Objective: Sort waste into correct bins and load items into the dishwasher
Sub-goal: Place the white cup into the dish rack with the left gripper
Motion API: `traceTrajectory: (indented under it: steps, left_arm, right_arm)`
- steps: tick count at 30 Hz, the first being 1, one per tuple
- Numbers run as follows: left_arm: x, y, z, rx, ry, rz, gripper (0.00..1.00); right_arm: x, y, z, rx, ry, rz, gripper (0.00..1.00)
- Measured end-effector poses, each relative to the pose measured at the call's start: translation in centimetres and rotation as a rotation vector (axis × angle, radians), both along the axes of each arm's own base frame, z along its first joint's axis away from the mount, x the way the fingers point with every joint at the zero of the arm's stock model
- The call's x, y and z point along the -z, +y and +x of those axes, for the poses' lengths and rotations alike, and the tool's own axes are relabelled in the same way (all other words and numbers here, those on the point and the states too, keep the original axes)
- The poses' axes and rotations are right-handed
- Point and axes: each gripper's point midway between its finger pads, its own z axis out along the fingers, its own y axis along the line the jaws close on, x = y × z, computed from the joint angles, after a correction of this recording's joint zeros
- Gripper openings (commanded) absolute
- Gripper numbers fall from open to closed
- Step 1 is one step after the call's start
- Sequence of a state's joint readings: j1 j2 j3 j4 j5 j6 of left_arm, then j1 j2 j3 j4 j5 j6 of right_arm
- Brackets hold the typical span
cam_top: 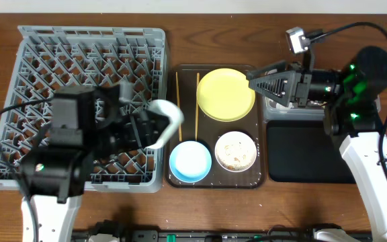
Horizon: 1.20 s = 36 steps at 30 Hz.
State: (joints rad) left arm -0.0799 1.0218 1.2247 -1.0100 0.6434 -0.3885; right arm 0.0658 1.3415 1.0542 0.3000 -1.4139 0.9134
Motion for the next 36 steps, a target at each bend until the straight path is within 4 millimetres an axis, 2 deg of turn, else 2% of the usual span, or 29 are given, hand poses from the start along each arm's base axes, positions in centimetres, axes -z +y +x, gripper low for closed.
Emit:
traceTrajectory:
  steps: [4,5,6,7,10,13,16,19,27,31,35,36]
  left_arm:
    - [1.6,5.0,0.0,-0.202,0.057,0.122,0.63]
    - [1.8,5.9,0.1,-0.239,0.065,0.141,0.63]
    - [2.1,7.1,0.1,-0.280,0.077,0.166,0.63]
    - [2.3,7.8,0.0,-0.306,0.085,0.183,0.63]
    - [3.1,10.1,-0.5,-0.392,0.125,0.246,0.63]
    - [4.4,13.1,-1.8,-0.497,0.209,0.346,0.64]
    - [5.5,15.2,-2.8,-0.565,0.291,0.418,0.64]
    - [6.9,17.5,-3.1,-0.631,0.384,0.475,0.64]
    - [11.2,22.0,-3.1,-0.724,0.639,0.497,0.64]
    - [12.9,23.0,-3.1,-0.735,0.720,0.464,0.64]
    - [14.3,22.6,-2.4,-0.692,0.760,0.409,0.65]
    - [14.5,22.5,-2.3,-0.683,0.767,0.399,0.68]
  right_arm:
    - [4.8,-0.2,1.7,0.151,0.295,-0.076,0.64]
    - [6.7,-0.4,2.2,0.219,0.380,-0.122,0.66]
    - [9.9,-1.1,2.9,0.341,0.493,-0.210,0.66]
    - [12.1,-1.9,3.3,0.436,0.542,-0.291,0.66]
    - [16.8,-5.0,3.9,0.667,0.600,-0.511,0.66]
    - [19.7,-7.9,3.3,0.799,0.573,-0.733,0.67]
    - [20.6,-8.9,2.7,0.817,0.536,-0.843,0.69]
    - [21.2,-9.0,2.1,0.797,0.477,-0.929,0.70]
    - [21.5,-8.9,1.7,0.771,0.420,-0.999,0.71]
    - [21.5,-9.1,1.7,0.772,0.416,-1.007,0.71]
    - [21.5,-9.1,1.7,0.772,0.414,-1.009,0.71]
    - [21.5,-9.1,1.7,0.771,0.413,-1.009,0.71]
